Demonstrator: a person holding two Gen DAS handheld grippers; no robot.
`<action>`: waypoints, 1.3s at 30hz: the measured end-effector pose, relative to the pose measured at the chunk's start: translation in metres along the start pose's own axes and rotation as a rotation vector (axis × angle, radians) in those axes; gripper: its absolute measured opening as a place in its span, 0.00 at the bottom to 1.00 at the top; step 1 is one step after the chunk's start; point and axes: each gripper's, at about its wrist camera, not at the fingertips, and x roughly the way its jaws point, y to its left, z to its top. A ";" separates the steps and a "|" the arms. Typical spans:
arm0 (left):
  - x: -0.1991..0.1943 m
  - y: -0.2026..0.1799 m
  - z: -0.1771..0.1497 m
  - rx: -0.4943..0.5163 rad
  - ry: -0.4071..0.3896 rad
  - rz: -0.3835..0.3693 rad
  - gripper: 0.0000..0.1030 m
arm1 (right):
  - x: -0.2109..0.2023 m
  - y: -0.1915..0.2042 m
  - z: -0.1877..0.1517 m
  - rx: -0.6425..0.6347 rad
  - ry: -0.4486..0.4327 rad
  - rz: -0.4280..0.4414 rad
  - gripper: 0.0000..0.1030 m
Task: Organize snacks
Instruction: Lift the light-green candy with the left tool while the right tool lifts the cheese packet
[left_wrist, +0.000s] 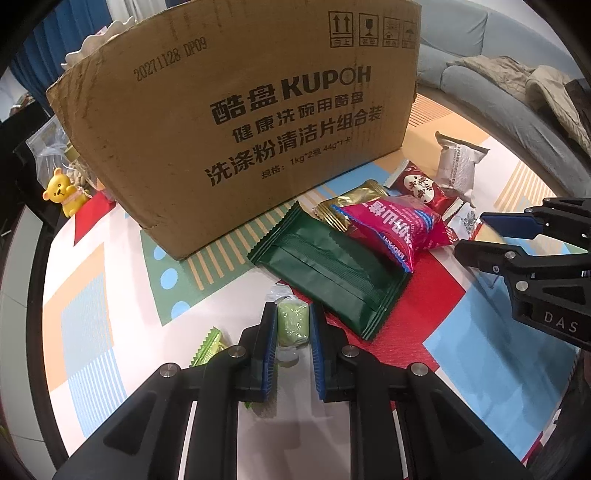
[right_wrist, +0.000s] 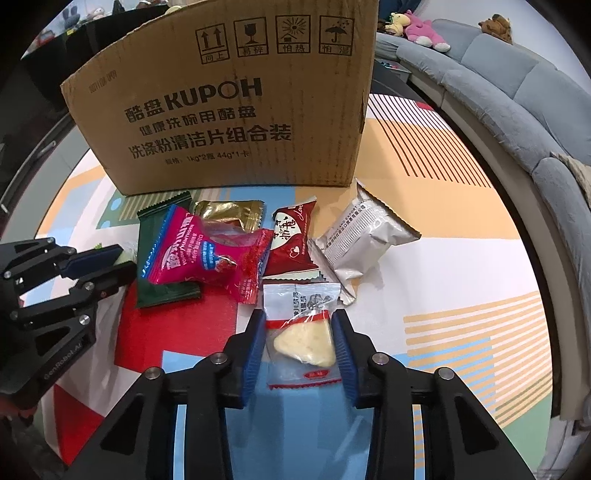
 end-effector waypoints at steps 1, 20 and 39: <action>0.000 0.000 0.000 -0.001 0.000 0.001 0.18 | -0.001 0.001 0.001 0.002 0.000 0.002 0.36; -0.024 0.001 0.003 -0.046 -0.068 0.016 0.18 | -0.016 0.001 0.004 -0.011 -0.046 0.006 0.35; -0.062 0.005 0.015 -0.080 -0.129 0.051 0.18 | -0.051 0.005 0.025 -0.026 -0.135 -0.004 0.35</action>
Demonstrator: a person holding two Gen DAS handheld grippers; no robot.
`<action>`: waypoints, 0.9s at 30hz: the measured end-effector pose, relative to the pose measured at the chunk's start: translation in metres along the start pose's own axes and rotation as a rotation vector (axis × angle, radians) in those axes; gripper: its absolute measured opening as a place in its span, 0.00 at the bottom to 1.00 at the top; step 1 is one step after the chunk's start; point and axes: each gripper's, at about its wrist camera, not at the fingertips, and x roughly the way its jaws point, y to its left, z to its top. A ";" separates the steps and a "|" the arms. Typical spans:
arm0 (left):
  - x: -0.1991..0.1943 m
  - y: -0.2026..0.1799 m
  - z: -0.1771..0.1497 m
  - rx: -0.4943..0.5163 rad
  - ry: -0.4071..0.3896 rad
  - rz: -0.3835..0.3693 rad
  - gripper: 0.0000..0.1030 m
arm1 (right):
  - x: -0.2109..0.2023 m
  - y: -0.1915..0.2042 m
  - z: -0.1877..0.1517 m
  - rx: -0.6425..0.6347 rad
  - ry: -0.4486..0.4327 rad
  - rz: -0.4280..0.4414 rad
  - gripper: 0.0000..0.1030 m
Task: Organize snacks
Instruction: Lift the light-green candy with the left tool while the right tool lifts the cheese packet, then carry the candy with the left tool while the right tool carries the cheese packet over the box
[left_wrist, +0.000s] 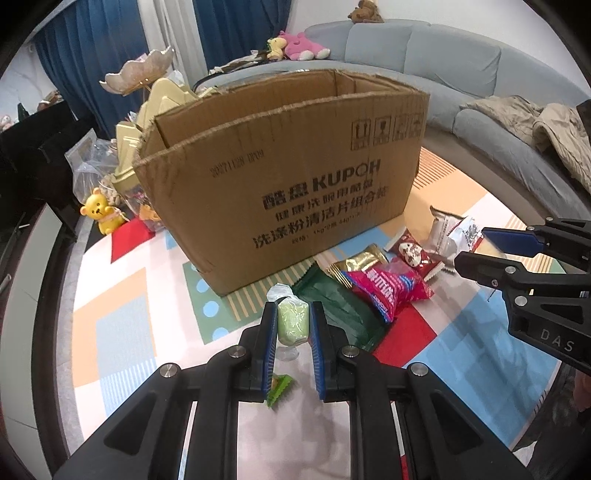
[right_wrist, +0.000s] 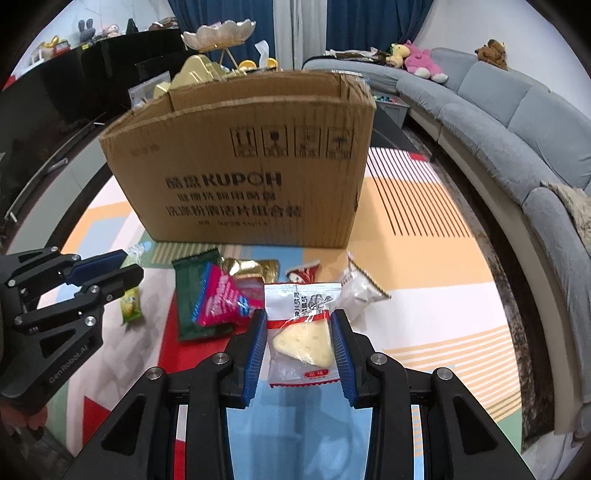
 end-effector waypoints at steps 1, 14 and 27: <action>-0.002 0.001 0.001 -0.002 -0.003 0.003 0.18 | -0.001 0.002 0.001 -0.002 -0.005 0.000 0.35; -0.025 0.006 0.018 -0.060 -0.056 0.041 0.18 | -0.024 0.007 0.023 -0.014 -0.076 0.009 0.35; -0.040 0.007 0.037 -0.103 -0.106 0.068 0.18 | -0.041 0.006 0.045 -0.013 -0.135 0.016 0.35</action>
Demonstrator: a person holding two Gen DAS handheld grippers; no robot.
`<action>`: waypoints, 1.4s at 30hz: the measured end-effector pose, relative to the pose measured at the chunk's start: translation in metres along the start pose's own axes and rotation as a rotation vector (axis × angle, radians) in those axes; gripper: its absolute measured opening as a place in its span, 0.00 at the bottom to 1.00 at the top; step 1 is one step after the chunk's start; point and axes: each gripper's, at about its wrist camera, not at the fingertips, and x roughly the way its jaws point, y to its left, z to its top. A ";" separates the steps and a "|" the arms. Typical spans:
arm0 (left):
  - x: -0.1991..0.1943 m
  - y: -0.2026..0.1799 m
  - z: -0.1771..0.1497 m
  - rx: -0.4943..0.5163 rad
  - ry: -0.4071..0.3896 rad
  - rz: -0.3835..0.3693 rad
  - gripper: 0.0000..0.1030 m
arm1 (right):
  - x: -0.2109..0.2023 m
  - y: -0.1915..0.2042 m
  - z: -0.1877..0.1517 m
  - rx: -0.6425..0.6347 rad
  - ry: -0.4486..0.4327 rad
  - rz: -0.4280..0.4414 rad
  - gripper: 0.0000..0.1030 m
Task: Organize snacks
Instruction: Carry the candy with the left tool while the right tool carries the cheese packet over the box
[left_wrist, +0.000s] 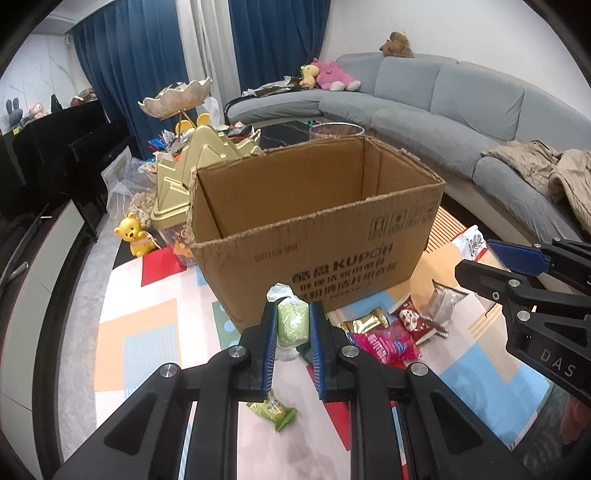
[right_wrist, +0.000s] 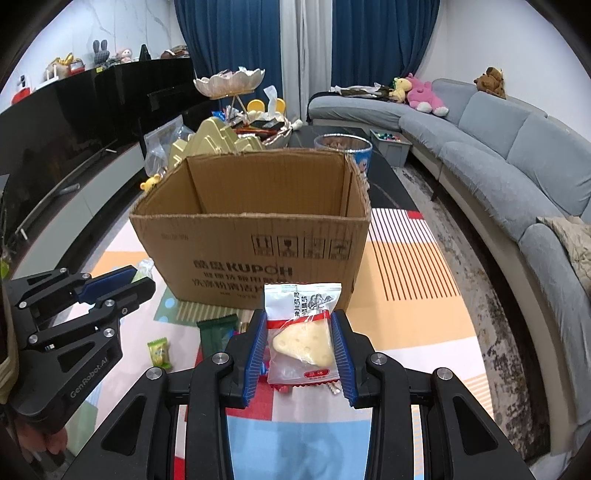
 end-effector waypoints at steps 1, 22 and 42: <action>0.000 0.001 0.001 -0.001 -0.002 0.002 0.18 | -0.001 0.000 0.001 0.000 -0.003 0.000 0.35; -0.007 0.010 0.029 -0.076 -0.074 0.043 0.18 | -0.008 0.000 0.028 0.008 -0.074 -0.006 0.35; -0.004 0.016 0.063 -0.098 -0.130 0.084 0.18 | -0.008 0.000 0.061 0.002 -0.138 -0.005 0.35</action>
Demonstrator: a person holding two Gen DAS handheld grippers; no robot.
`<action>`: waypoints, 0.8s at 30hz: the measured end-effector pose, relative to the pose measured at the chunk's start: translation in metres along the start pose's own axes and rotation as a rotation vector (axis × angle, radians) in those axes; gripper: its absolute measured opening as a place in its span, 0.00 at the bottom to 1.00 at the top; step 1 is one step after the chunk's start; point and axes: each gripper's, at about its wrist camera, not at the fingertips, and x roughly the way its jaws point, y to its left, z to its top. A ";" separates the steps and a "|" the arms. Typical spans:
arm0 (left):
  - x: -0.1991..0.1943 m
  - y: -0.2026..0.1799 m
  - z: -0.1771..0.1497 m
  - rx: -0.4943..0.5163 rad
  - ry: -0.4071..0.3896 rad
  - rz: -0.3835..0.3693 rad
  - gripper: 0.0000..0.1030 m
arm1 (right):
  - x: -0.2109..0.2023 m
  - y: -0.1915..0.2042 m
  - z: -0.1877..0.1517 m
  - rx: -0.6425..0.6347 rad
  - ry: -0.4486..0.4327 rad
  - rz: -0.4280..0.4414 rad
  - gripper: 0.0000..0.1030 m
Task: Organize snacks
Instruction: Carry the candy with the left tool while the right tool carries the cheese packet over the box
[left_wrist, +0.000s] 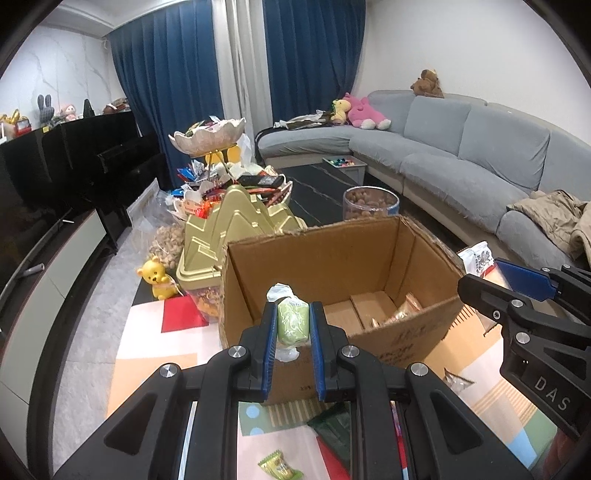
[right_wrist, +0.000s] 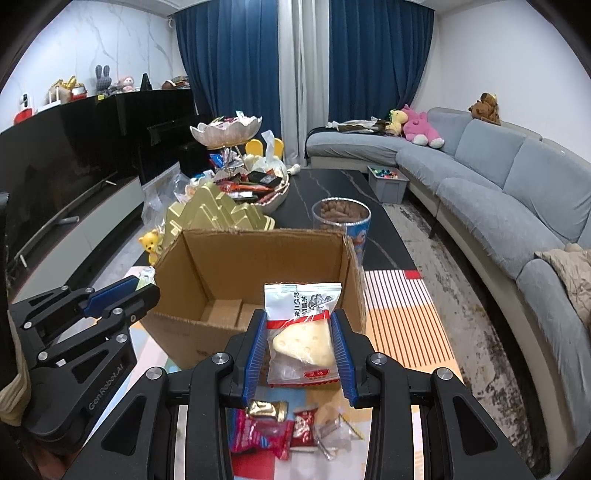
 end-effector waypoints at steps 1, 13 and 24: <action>0.002 0.000 0.001 -0.001 -0.001 0.001 0.18 | 0.001 0.000 0.002 -0.001 -0.004 -0.001 0.35; 0.018 0.007 0.020 -0.004 -0.019 0.017 0.18 | 0.017 0.003 0.022 -0.011 -0.025 -0.006 0.35; 0.035 0.014 0.031 -0.016 -0.027 0.024 0.18 | 0.034 0.007 0.036 -0.023 -0.041 -0.002 0.35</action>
